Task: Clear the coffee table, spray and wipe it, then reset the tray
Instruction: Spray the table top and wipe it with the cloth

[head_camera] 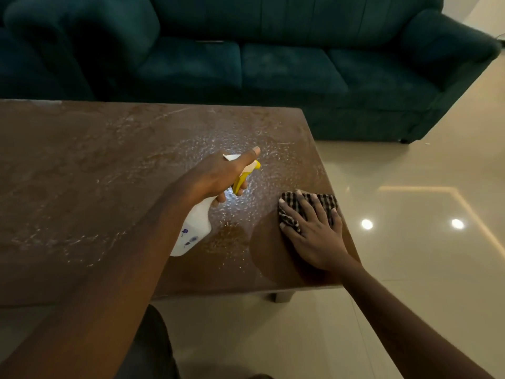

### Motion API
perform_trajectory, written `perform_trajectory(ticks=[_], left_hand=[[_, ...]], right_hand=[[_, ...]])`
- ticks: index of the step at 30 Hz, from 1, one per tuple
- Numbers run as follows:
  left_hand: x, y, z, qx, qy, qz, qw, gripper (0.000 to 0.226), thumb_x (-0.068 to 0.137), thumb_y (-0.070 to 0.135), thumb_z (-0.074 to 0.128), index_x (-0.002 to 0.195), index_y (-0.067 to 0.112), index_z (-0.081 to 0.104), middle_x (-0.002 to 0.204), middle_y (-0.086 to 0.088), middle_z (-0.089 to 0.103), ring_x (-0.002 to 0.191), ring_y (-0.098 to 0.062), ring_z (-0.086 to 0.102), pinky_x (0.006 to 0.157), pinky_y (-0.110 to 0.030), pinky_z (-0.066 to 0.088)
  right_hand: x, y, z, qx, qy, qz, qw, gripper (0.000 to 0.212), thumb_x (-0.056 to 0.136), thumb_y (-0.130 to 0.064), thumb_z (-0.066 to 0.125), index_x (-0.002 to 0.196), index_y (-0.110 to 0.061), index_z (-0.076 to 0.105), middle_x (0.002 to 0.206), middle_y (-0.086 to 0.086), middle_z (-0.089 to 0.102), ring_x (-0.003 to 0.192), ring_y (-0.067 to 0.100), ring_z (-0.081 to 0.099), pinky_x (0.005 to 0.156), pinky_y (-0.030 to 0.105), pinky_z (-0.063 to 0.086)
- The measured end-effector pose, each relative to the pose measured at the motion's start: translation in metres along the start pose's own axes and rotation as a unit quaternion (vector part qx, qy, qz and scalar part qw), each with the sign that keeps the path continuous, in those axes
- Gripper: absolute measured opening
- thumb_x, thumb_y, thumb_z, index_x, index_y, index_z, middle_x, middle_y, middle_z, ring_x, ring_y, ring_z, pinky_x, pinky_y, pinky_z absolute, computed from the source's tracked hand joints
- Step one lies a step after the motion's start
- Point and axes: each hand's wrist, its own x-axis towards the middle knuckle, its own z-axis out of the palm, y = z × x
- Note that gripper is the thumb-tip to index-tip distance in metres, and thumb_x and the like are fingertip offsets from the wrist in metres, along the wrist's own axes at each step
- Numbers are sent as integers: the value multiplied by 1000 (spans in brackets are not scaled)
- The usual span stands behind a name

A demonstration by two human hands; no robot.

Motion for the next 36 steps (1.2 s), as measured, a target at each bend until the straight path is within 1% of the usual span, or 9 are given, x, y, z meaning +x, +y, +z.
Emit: perform_trajectory(ticks=[6, 10, 17, 21, 24, 26, 30, 33, 36], left_hand=[[8, -1, 11, 41, 33, -3, 999, 67, 85, 77, 41, 77, 16, 67, 75, -7, 71, 59, -25, 64, 53, -31, 49], [11, 0, 5, 52, 21, -12, 998, 66, 83, 78, 39, 87, 20, 71, 76, 2, 75, 76, -27, 72, 62, -37, 57], [22, -4, -2, -8, 71, -12, 997, 70, 76, 84, 35, 87, 24, 71, 79, 7, 75, 82, -28, 72, 55, -31, 50], [29, -4, -6, -38, 117, 2, 992, 61, 92, 72, 33, 90, 25, 70, 83, 3, 74, 62, -13, 64, 50, -27, 46], [39, 0, -10, -62, 131, 17, 989, 64, 91, 73, 30, 113, 28, 69, 82, 3, 72, 81, -14, 66, 53, -28, 47], [42, 6, -13, -79, 138, 24, 987, 76, 81, 82, 28, 115, 28, 69, 83, 2, 72, 87, -20, 67, 57, -29, 47], [50, 11, -11, -78, 154, 24, 985, 73, 85, 80, 28, 114, 27, 70, 89, 3, 73, 77, -21, 65, 51, -25, 44], [51, 13, -13, -73, 145, 39, 986, 70, 88, 78, 26, 111, 29, 71, 91, 5, 73, 62, -15, 57, 51, -24, 44], [52, 15, -20, -61, 94, 47, 993, 81, 79, 86, 25, 99, 25, 74, 91, 1, 73, 56, -18, 56, 55, -29, 46]], right_hand=[[-9, 3, 5, 4, 47, -20, 999, 58, 91, -67, 6, 147, -59, -10, 163, -22, -9, 146, 4, -23, 119, 44, -11], [-13, 17, -4, 32, 71, 9, 997, 52, 100, -61, 18, 148, -58, 1, 161, -24, -5, 147, 1, -15, 120, 37, -6], [76, 34, -23, 35, 60, 93, 993, 59, 99, -62, 17, 154, -47, 4, 166, -9, -3, 152, 17, -11, 121, 48, -5], [134, -10, -26, -12, 43, -4, 999, 56, 101, -60, 19, 155, -47, 9, 166, -4, -3, 152, 22, -12, 118, 54, -11], [119, -38, -17, -35, 33, -156, 987, 53, 101, -59, 19, 153, -50, 9, 166, -9, -2, 151, 18, -14, 119, 51, -11], [92, -30, -11, -44, 33, -210, 976, 53, 99, -61, 16, 151, -55, 5, 164, -16, -7, 150, 14, -19, 119, 46, -14], [66, 16, -13, -44, 34, -126, 990, 57, 87, -67, -4, 144, -64, -8, 159, -22, -15, 146, 9, -26, 119, 40, -12], [71, 30, -17, -29, 53, -34, 998, 58, 89, -65, -1, 147, -61, -7, 162, -18, -12, 144, 5, -26, 121, 41, -7], [75, 27, -18, -20, 52, -10, 998, 60, 90, -63, 0, 149, -57, -8, 160, -18, -16, 143, 5, -26, 121, 41, -8]])
